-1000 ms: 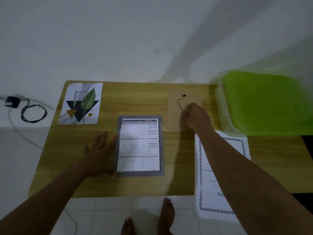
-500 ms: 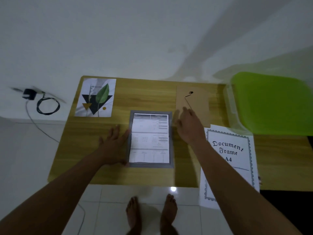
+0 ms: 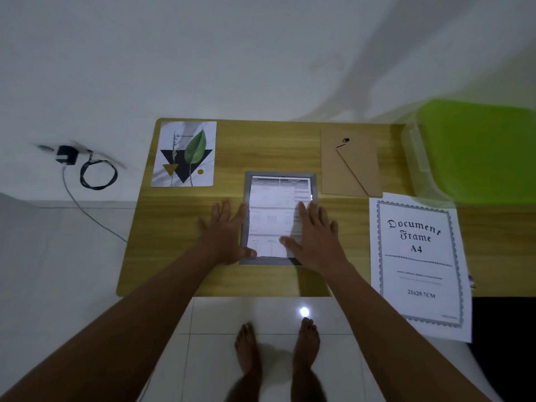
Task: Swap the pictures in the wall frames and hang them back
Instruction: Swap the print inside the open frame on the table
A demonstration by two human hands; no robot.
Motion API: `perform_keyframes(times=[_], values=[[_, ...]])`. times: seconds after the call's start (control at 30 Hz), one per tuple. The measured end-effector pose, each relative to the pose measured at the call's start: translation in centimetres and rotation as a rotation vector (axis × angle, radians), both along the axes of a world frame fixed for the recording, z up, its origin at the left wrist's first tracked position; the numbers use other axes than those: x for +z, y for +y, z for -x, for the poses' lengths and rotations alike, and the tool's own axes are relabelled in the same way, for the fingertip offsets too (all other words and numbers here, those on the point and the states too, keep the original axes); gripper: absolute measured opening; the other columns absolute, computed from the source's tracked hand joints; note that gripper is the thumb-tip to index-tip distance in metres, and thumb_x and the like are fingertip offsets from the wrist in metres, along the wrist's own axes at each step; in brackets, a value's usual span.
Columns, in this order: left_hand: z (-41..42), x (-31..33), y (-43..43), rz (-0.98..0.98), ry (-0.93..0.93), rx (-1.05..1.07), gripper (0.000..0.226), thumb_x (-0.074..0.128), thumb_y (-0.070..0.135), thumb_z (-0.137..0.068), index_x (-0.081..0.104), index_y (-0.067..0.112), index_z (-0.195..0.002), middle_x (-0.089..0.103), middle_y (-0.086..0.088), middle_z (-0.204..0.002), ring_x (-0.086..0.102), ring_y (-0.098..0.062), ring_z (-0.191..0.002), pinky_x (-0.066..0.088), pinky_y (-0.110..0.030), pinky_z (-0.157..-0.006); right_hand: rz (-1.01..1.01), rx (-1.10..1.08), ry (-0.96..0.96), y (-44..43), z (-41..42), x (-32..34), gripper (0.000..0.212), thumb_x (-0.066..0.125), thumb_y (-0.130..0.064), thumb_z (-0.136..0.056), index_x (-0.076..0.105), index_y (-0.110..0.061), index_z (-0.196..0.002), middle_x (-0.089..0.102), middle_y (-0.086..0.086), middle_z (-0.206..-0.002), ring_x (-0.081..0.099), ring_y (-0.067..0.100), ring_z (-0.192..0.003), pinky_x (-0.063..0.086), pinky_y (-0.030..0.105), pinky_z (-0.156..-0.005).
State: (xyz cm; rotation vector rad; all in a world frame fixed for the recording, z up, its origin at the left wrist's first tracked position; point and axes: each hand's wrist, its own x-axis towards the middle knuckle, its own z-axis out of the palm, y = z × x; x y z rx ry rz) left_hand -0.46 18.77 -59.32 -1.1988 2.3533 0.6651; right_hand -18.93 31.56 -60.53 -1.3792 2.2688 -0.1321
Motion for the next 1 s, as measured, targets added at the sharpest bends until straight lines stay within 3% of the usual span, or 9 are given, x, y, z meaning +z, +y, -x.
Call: perform_keyframes(times=[0.13,0.27,0.5,0.57,0.63,0.73,0.83,0.9,1.0], values=[[-0.2,-0.3,-0.1,0.003,0.004,-0.012,0.121,0.069,0.062,-0.074,-0.019,0.032,-0.150,-0.026,-0.008,-0.158,-0.022,-0.034,-0.145,0.003,-0.068,-0.110,0.023,-0.033,-0.078,-0.4,-0.6,0.1,0.092,0.049,-0.059,-0.094,-0.007,-0.023,-0.157,-0.002,0.008,-0.165,-0.008,0.032,-0.151,0.001,0.061,-0.118],[-0.1,-0.1,-0.1,-0.003,-0.009,-0.012,0.121,0.069,0.062,-0.074,-0.019,0.030,-0.151,-0.025,-0.008,-0.159,-0.022,-0.034,-0.145,0.003,-0.068,-0.111,0.114,-0.072,-0.128,-0.7,-1.4,0.5,0.086,0.057,-0.048,-0.094,0.006,-0.021,-0.157,0.012,0.006,-0.164,-0.004,0.026,-0.152,0.000,0.063,-0.117],[0.3,0.3,0.1,-0.002,0.014,0.015,0.110,0.064,0.059,-0.080,-0.014,0.027,-0.152,-0.021,-0.010,-0.160,-0.018,-0.035,-0.146,0.004,-0.068,-0.111,0.249,-0.109,-0.216,-1.2,-1.5,0.8,0.080,0.067,-0.031,-0.091,0.021,-0.022,-0.155,0.041,0.002,-0.153,0.030,0.023,-0.144,0.008,0.058,-0.119],[0.7,0.4,0.1,-0.022,0.068,0.069,0.103,0.061,0.057,-0.083,-0.007,0.026,-0.153,-0.015,-0.012,-0.161,-0.015,-0.037,-0.147,0.005,-0.069,-0.111,0.312,-0.164,-0.297,-1.2,-1.6,0.8,0.081,0.071,-0.025,-0.089,0.024,-0.021,-0.155,0.042,-0.002,-0.152,0.040,0.020,-0.139,0.021,0.054,-0.118],[1.0,0.2,0.1,-0.020,0.191,0.155,0.089,0.056,0.057,-0.085,0.006,0.028,-0.153,-0.002,-0.015,-0.162,-0.007,-0.040,-0.147,0.007,-0.068,-0.110,0.381,-0.224,-0.368,-1.4,-1.6,1.0,0.081,0.074,-0.019,-0.086,0.029,-0.019,-0.154,0.045,-0.001,-0.151,0.044,0.019,-0.135,0.037,0.044,-0.113],[1.5,0.9,0.1,0.048,0.471,0.224,0.063,0.050,0.052,-0.089,0.039,0.023,-0.144,0.032,-0.018,-0.153,0.019,-0.039,-0.144,0.022,-0.055,-0.114,0.424,-0.275,-0.357,-1.7,-1.3,1.6,0.079,0.074,-0.016,-0.085,0.032,-0.019,-0.152,0.044,0.001,-0.150,0.044,0.018,-0.134,0.044,0.034,-0.107],[2.0,2.4,-0.1,0.076,0.801,0.391,0.026,0.064,0.019,-0.091,0.065,0.011,-0.116,0.069,-0.009,-0.112,0.063,-0.025,-0.108,0.050,-0.035,-0.091,0.416,-0.306,-0.380,-2.0,-0.9,2.0,0.082,0.077,-0.018,-0.083,0.032,-0.020,-0.151,0.039,-0.001,-0.153,0.038,0.016,-0.138,0.041,0.035,-0.109],[2.3,3.3,-0.4,0.035,0.888,0.488,0.017,0.067,0.014,-0.089,0.069,0.012,-0.106,0.073,0.002,-0.091,0.069,-0.009,-0.086,0.057,-0.037,-0.078,0.384,-0.327,-0.418,-2.2,-0.6,2.2,0.085,0.077,-0.020,-0.082,0.029,-0.021,-0.152,0.034,-0.002,-0.156,0.033,0.017,-0.142,0.040,0.041,-0.112],[2.5,4.4,-0.7,-0.017,0.906,0.503,0.027,0.068,0.014,-0.088,0.068,0.012,-0.115,0.075,0.002,-0.089,0.071,-0.005,-0.082,0.061,-0.037,-0.071,0.340,-0.363,-0.435,-2.7,-0.4,2.6,0.080,0.072,-0.029,-0.087,0.027,-0.024,-0.154,0.023,0.000,-0.161,0.024,0.018,-0.147,0.035,0.042,-0.115]])
